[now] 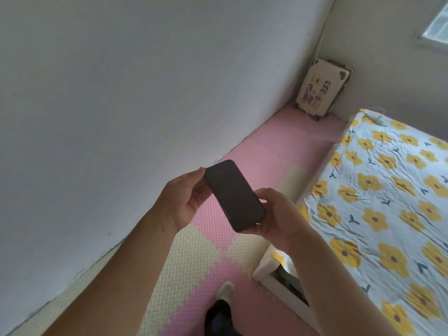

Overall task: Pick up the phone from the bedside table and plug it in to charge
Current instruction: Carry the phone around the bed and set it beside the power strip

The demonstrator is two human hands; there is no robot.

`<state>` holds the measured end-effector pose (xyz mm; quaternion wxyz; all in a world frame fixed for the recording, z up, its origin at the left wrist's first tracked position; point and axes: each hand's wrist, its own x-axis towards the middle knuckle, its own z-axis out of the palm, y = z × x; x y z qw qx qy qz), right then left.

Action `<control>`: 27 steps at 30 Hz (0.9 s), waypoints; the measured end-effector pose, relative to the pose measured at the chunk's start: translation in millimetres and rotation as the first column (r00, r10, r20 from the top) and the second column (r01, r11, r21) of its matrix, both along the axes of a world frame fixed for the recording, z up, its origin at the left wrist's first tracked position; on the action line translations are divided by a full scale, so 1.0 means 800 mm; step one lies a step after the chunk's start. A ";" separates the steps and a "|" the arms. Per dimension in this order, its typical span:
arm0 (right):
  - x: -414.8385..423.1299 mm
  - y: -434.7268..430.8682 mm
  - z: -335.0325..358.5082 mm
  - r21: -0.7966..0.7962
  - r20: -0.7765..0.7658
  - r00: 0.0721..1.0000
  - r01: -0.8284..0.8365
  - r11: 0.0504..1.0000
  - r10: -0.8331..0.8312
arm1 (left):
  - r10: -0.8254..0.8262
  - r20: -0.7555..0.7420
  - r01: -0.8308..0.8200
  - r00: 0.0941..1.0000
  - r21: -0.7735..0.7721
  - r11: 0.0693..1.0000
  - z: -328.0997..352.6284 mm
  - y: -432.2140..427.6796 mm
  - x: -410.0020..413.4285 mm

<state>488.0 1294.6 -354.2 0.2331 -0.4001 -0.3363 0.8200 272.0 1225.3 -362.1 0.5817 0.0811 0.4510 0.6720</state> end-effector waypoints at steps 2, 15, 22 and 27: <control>-0.003 0.031 -0.006 0.001 -0.002 1.000 0.019 1.000 -0.019 | -0.018 -0.012 0.018 1.000 -0.009 1.000 -0.003 0.036 -0.006; 0.002 0.233 -0.005 0.005 -0.013 0.993 0.115 0.993 -0.115 | -0.189 -0.149 0.180 0.971 -0.070 0.981 0.009 0.262 -0.008; 0.014 0.312 -0.007 0.009 0.018 0.980 0.200 0.980 -0.200 | -0.295 -0.147 0.285 0.944 -0.084 0.955 0.001 0.371 -0.005; 0.007 0.376 -0.009 0.000 0.039 0.956 0.290 0.957 -0.290 | -0.385 -0.131 0.376 0.914 -0.085 0.923 -0.011 0.459 -0.012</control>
